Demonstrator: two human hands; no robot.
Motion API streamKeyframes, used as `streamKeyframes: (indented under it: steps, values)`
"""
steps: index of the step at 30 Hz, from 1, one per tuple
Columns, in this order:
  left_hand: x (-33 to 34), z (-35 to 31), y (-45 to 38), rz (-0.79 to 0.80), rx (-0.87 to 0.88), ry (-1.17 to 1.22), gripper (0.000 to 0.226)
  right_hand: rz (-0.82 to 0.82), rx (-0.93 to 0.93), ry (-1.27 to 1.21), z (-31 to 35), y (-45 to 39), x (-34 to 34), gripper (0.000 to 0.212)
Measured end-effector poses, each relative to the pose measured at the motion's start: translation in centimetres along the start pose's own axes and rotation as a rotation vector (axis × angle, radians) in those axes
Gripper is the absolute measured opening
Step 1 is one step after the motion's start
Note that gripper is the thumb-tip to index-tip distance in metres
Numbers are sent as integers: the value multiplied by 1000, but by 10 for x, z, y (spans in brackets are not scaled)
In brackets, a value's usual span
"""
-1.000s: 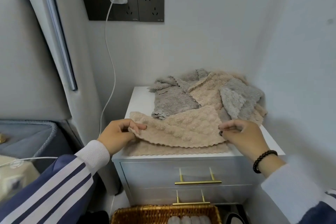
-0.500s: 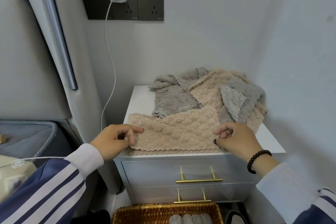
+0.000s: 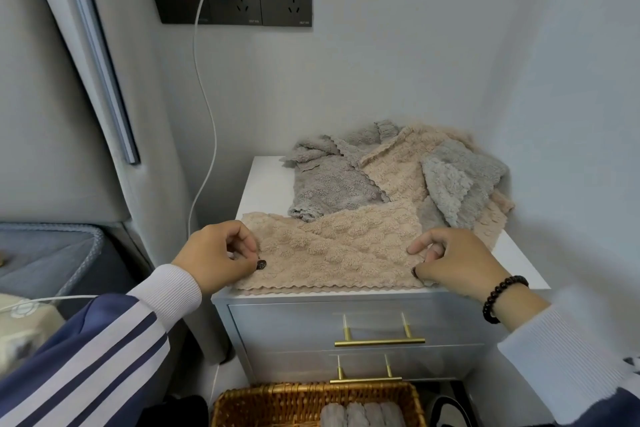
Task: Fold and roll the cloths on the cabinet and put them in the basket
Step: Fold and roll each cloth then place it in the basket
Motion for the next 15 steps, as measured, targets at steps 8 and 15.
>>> streamKeyframes:
  steps: [8,15]
  values:
    - [4,-4,-3,156,-72,-179,37,-110,95,-176,-11,-25,-17,34]
    - [5,3,-4,149,-97,-233,70,-130,170,-487,-14,-55,6,35]
Point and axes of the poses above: each hand's wrist, its own y-axis away from the middle knuckle, its own x-axis out of the palm, z = x × y, the point moved 8 cm from there along -y, towards the middle knuckle, and after that the axes turned 4 degrees about y, right-handed, at the moved point
